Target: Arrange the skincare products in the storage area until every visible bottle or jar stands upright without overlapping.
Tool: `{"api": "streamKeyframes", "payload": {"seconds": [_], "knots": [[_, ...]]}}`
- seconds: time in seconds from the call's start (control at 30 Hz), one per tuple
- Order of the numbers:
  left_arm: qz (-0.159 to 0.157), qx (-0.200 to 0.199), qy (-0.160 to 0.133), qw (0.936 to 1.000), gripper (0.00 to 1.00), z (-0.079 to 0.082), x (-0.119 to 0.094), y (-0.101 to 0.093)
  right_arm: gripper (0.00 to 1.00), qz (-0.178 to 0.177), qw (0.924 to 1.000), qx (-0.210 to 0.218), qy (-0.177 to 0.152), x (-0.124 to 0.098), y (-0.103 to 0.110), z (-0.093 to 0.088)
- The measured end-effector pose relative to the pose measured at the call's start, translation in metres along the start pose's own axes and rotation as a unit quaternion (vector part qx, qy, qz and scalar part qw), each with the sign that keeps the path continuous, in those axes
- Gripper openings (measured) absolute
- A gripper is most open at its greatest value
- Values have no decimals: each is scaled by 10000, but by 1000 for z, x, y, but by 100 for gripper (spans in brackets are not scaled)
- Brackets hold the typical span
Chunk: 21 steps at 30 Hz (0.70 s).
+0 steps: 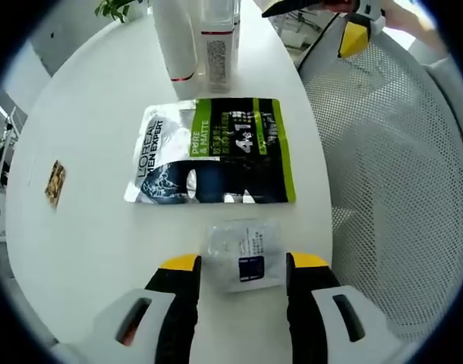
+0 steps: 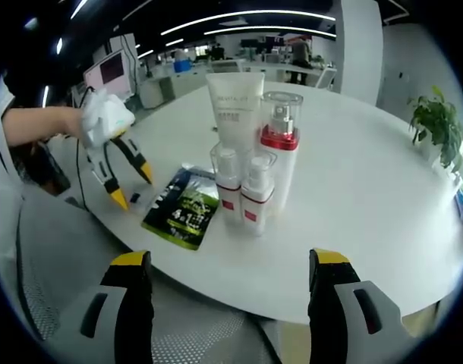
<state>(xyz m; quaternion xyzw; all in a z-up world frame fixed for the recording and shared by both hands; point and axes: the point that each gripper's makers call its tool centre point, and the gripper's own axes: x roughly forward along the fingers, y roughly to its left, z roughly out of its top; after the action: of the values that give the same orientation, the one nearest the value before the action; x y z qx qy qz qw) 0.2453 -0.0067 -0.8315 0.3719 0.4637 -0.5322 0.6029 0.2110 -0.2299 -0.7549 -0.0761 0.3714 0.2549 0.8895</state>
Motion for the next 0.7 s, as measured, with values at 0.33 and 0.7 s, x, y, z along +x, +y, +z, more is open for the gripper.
{"api": "streamKeyframes", "payload": {"seconds": [0.33, 0.7], "knots": [[-105, -1276, -894, 9877, 55, 7, -17, 6, 85, 28, 10000, -51, 58, 1, 2, -1], [260, -2315, -1227, 9647, 70, -18, -34, 8, 85, 59, 9999, -99, 95, 1, 3, -3]]}}
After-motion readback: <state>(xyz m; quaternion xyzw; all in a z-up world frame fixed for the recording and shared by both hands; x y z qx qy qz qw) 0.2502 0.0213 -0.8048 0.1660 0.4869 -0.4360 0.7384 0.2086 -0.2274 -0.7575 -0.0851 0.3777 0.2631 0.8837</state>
